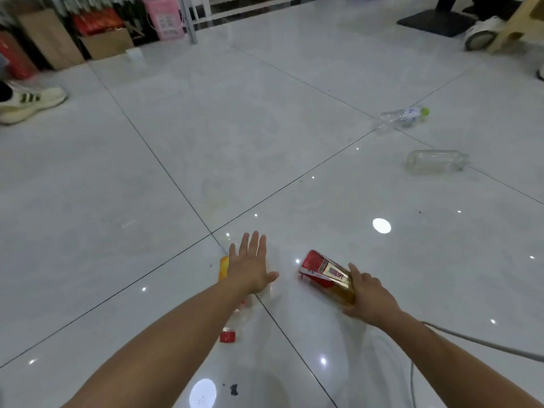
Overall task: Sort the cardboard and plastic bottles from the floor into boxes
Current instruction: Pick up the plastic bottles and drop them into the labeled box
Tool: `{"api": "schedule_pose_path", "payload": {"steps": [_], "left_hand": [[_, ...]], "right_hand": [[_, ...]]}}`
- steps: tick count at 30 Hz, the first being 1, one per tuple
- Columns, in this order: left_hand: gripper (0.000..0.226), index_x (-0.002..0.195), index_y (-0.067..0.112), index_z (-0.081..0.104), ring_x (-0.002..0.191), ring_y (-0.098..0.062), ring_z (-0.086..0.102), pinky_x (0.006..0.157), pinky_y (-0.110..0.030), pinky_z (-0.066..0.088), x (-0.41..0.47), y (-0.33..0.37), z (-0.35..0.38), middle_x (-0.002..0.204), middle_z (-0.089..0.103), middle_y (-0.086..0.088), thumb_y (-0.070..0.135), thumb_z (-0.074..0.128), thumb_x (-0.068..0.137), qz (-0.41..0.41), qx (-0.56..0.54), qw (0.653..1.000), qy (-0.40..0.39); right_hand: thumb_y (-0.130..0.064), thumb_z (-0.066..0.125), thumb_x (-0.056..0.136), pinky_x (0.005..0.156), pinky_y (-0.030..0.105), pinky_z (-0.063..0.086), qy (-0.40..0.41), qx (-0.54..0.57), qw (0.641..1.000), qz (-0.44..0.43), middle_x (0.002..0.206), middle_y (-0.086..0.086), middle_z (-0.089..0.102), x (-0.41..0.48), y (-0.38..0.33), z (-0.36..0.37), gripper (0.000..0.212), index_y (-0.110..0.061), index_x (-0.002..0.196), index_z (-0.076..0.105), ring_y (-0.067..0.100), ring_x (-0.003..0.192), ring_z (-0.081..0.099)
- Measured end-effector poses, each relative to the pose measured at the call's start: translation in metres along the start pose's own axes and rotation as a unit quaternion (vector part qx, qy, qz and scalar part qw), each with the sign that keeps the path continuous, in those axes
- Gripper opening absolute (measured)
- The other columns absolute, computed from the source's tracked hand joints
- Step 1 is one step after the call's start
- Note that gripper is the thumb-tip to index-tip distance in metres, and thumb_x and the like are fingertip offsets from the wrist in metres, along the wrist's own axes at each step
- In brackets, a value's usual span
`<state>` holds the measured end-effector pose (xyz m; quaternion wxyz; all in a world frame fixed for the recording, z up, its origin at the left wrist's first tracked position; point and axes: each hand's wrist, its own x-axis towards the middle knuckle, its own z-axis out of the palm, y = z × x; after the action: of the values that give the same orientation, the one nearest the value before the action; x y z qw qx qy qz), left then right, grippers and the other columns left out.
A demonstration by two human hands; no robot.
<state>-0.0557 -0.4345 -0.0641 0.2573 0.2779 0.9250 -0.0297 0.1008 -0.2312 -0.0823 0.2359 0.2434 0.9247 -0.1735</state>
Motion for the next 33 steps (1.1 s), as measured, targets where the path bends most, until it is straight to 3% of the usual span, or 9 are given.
{"api": "schedule_pose_path", "payload": {"steps": [5, 9, 14, 19, 22, 26, 29, 31, 33], "left_hand": [[0.111, 0.149, 0.015, -0.025, 0.145, -0.036, -0.022, 0.114, -0.060, 0.003, -0.021, -0.018, 0.017, 0.154, -0.033, -0.011, 0.052, 0.059, 0.086, -0.135, -0.106, 0.985, 0.000], [0.122, 0.146, 0.015, -0.030, 0.141, -0.044, 0.021, 0.113, -0.047, 0.028, -0.021, -0.019, 0.015, 0.156, -0.016, -0.023, 0.036, 0.072, 0.082, -0.220, -0.238, 0.945, -0.035], [0.126, 0.145, 0.019, -0.033, 0.133, -0.041, 0.036, 0.104, -0.046, 0.044, -0.017, -0.003, 0.022, 0.154, -0.001, -0.022, 0.021, 0.075, 0.080, -0.200, -0.292, 0.933, -0.060], [0.113, 0.152, 0.008, -0.010, 0.135, -0.038, 0.033, 0.107, -0.043, 0.037, -0.021, 0.015, 0.023, 0.151, 0.010, -0.021, 0.044, 0.070, 0.081, -0.259, -0.388, 0.883, 0.053], [0.110, 0.149, 0.004, 0.015, 0.131, -0.036, 0.035, 0.106, -0.044, 0.039, -0.033, 0.030, 0.043, 0.147, 0.014, -0.017, 0.056, 0.073, 0.071, -0.323, -0.415, 0.851, 0.008], [0.089, 0.134, 0.006, 0.033, 0.117, -0.031, 0.052, 0.088, -0.041, 0.054, -0.020, 0.037, 0.052, 0.128, 0.042, -0.014, 0.038, 0.083, 0.068, -0.341, -0.514, 0.784, -0.070], [0.041, 0.114, 0.005, 0.048, 0.073, -0.022, 0.058, 0.054, -0.026, 0.048, -0.009, 0.041, 0.047, 0.090, 0.055, -0.013, 0.009, 0.071, 0.081, -0.315, -0.591, 0.734, -0.113], [0.019, 0.100, 0.003, 0.046, 0.059, -0.021, 0.048, 0.047, -0.027, 0.044, -0.004, 0.047, 0.043, 0.076, 0.049, -0.015, -0.004, 0.058, 0.087, -0.307, -0.587, 0.737, -0.131], [0.017, 0.100, 0.002, 0.042, 0.057, -0.024, 0.051, 0.044, -0.031, 0.047, 0.004, 0.057, 0.037, 0.075, 0.046, -0.016, -0.007, 0.052, 0.089, -0.283, -0.571, 0.760, -0.131]], "right_hand": [[-0.039, 0.073, 0.069, 0.085, 0.033, 0.051, -0.025, 0.052, 0.996, 0.060, 0.118, 0.009, 0.045, 0.000, -0.003, 0.004, 0.075, -0.014, 0.128, 0.035, 0.025, 0.108, 0.054], [-0.039, 0.075, 0.070, 0.078, 0.031, 0.049, -0.032, 0.104, 0.991, 0.072, 0.117, 0.009, 0.051, -0.002, -0.005, 0.005, 0.069, -0.015, 0.121, 0.035, 0.024, 0.102, 0.057], [-0.032, 0.068, 0.082, 0.062, 0.029, 0.047, -0.042, 0.184, 0.980, 0.060, 0.106, 0.001, 0.048, -0.004, -0.010, 0.008, 0.064, -0.017, 0.124, 0.022, 0.022, 0.088, 0.054], [-0.039, 0.074, 0.078, 0.064, 0.031, 0.049, -0.023, 0.295, 0.947, 0.122, 0.110, 0.004, 0.048, -0.003, -0.013, 0.007, 0.066, -0.014, 0.111, 0.022, 0.023, 0.092, 0.053], [-0.038, 0.080, 0.070, 0.061, 0.026, 0.047, -0.025, 0.307, 0.936, 0.171, 0.112, 0.007, 0.056, -0.003, -0.012, 0.004, 0.072, -0.008, 0.120, 0.037, 0.021, 0.089, 0.054], [-0.011, 0.078, 0.070, 0.057, 0.028, 0.046, -0.046, 0.324, 0.919, 0.218, 0.075, 0.007, 0.057, -0.005, -0.001, -0.001, 0.042, -0.002, 0.107, 0.059, 0.020, 0.062, 0.054], [-0.006, 0.075, 0.072, 0.047, 0.026, 0.041, -0.032, 0.385, 0.890, 0.242, 0.066, 0.008, 0.055, -0.009, 0.008, -0.003, 0.028, -0.001, 0.095, 0.060, 0.018, 0.051, 0.050], [-0.006, 0.073, 0.075, 0.042, 0.024, 0.036, -0.018, 0.426, 0.867, 0.257, 0.062, 0.007, 0.052, -0.011, 0.014, -0.008, 0.020, -0.005, 0.085, 0.056, 0.016, 0.046, 0.044], [-0.004, 0.071, 0.077, 0.041, 0.024, 0.033, 0.002, 0.472, 0.840, 0.267, 0.060, 0.008, 0.048, -0.010, 0.023, -0.019, 0.019, -0.006, 0.079, 0.052, 0.016, 0.046, 0.041]]}}
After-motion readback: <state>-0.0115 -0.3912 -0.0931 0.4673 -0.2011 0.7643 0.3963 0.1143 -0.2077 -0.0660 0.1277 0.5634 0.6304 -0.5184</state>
